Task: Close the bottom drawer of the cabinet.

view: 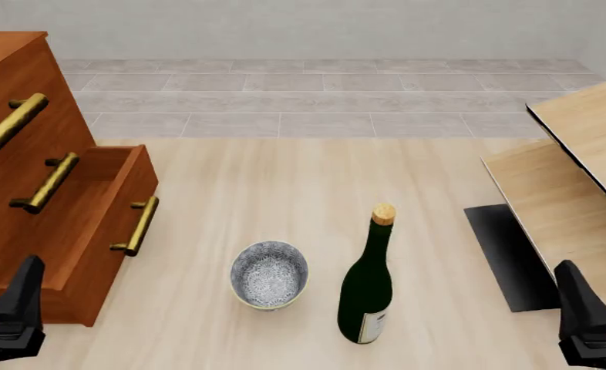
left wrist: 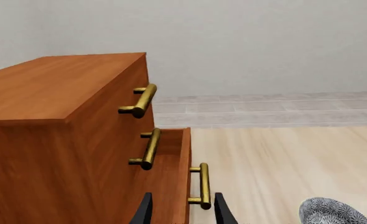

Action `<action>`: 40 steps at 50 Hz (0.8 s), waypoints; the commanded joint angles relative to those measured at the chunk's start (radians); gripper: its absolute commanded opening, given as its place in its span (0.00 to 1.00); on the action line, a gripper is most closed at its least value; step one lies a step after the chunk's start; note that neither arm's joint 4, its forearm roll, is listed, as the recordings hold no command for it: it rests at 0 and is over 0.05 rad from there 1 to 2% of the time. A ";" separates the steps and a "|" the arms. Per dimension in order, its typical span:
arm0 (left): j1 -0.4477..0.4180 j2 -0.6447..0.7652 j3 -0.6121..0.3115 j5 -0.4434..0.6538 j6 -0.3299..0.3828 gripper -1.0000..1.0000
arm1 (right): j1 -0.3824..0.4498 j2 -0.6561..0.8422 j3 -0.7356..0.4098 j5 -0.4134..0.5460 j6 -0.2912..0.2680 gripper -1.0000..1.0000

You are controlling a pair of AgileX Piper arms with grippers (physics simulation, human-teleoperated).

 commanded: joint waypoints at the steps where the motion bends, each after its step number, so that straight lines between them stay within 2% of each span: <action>1: -0.061 -0.054 -0.005 0.058 -0.050 1.00 | 0.003 0.004 -0.003 0.003 -0.002 1.00; 18: -0.068 -0.056 -0.008 0.061 -0.046 1.00 | 0.005 0.002 -0.003 0.004 -0.007 1.00; 28: -0.099 -0.056 -0.018 0.065 -0.039 1.00 | 0.007 0.005 -0.002 0.003 -0.006 1.00; 40: -0.286 -0.055 -0.035 0.117 -0.013 1.00 | 0.008 0.005 -0.002 0.003 -0.009 1.00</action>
